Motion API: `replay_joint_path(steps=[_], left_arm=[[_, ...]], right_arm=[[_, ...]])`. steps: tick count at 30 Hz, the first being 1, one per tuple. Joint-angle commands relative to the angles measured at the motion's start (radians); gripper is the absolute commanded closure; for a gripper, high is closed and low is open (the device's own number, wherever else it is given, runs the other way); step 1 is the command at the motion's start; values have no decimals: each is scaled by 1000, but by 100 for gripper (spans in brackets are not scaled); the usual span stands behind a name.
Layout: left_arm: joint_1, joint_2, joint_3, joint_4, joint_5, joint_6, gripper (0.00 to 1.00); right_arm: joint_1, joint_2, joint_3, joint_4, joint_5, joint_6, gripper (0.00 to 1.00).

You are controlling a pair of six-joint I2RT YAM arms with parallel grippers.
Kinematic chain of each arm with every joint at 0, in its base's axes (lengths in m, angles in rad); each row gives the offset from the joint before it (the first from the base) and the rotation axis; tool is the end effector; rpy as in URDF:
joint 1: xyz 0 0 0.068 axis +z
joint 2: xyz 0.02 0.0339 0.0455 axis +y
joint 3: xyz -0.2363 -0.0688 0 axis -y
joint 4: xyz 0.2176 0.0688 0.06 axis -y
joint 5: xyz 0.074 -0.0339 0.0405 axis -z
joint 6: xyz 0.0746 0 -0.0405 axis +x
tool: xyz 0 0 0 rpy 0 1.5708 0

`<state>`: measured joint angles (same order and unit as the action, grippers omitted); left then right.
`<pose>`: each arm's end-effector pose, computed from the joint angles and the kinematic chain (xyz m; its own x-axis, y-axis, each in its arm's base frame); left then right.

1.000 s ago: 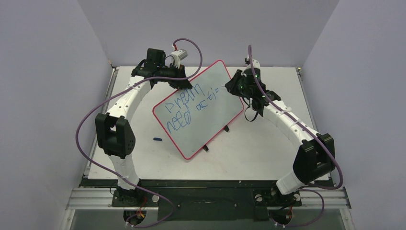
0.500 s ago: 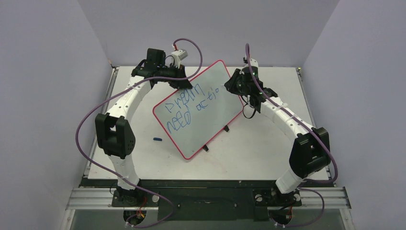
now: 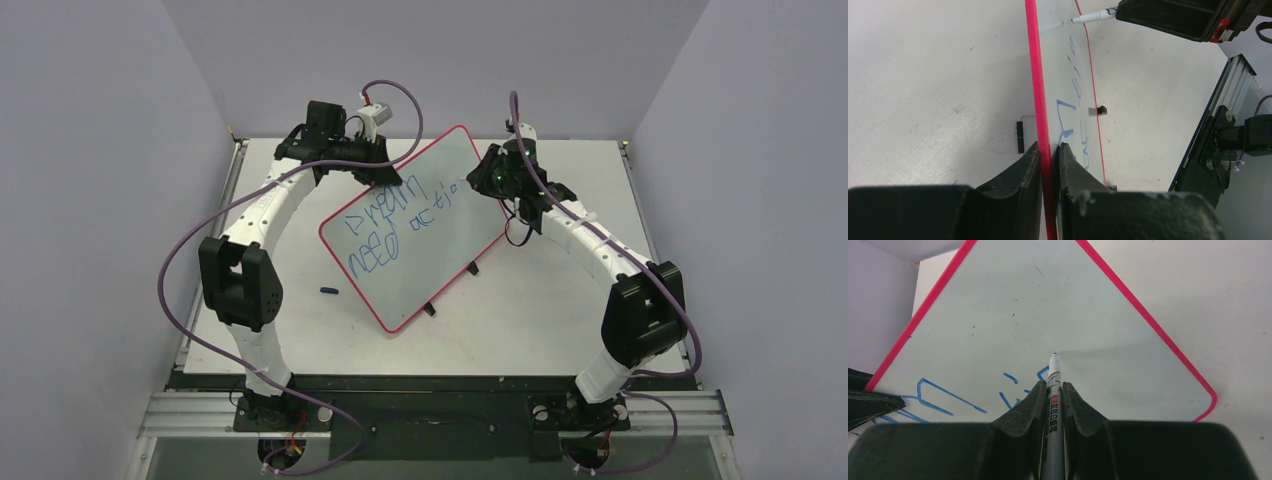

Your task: Write a sentence on the whiteboard

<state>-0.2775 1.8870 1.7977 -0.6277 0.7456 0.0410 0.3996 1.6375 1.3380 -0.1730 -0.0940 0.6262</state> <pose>0.3830 -0.1617 0.2938 -0.6030 0.2031 -0.7714 0.7184 0.5586 -0.4145 0.3597 0.1595 0.2749 -0.6118 0.3750 -0.6964 -0.1305 0.8206 0.5565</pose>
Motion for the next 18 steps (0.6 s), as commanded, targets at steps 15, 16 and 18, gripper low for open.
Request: replay_joint_path(steps=[15, 16, 18], left_arm=[[-31, -33, 15, -31, 38, 100, 100], [-31, -33, 15, -32, 38, 100, 100], [-31, -34, 15, -32, 38, 100, 100]], right_arm=[[-2, 11, -33, 61, -9, 4, 100], [-3, 6, -45, 62, -9, 4, 100], [-2, -1, -64, 66, -9, 4, 100]])
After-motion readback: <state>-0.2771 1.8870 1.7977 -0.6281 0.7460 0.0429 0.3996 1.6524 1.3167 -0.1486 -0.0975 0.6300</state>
